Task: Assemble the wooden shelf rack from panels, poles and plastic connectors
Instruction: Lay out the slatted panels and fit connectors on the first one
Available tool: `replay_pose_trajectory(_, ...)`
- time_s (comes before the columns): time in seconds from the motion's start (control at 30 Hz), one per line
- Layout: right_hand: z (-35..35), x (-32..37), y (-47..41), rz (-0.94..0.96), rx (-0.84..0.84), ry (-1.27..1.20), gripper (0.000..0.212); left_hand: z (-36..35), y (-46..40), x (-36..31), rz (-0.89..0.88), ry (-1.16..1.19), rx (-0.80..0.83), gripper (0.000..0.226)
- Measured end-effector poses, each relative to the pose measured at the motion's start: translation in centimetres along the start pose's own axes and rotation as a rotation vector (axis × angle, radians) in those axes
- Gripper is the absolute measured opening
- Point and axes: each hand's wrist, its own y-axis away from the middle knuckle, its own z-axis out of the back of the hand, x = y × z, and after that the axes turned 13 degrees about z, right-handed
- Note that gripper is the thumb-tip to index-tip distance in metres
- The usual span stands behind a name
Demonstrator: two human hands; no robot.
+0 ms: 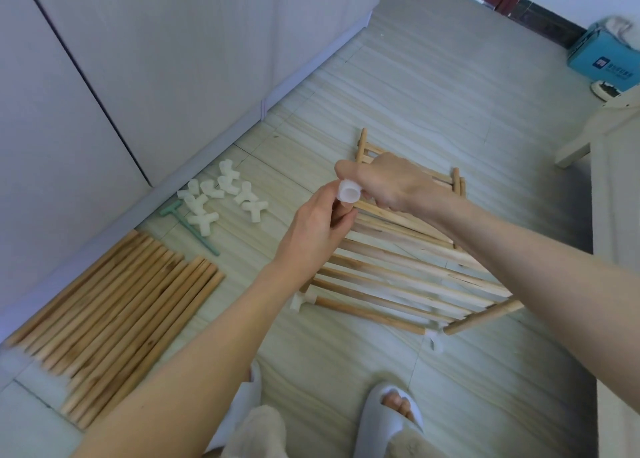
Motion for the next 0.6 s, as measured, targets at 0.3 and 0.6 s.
replay_pose_trajectory(0.3, 0.03, -0.15, 0.18, 0.037, -0.034, 0.003, 0.029, -0.25, -0.13, 0.26, -0.037, -0.038, -0.002, 0.012)
replay_pose_trajectory(0.6, 0.08, -0.63, -0.02, 0.084, 0.028, -0.050, 0.023, 0.08, 0.19, -0.17, -0.004, -0.097, 0.035, 0.015)
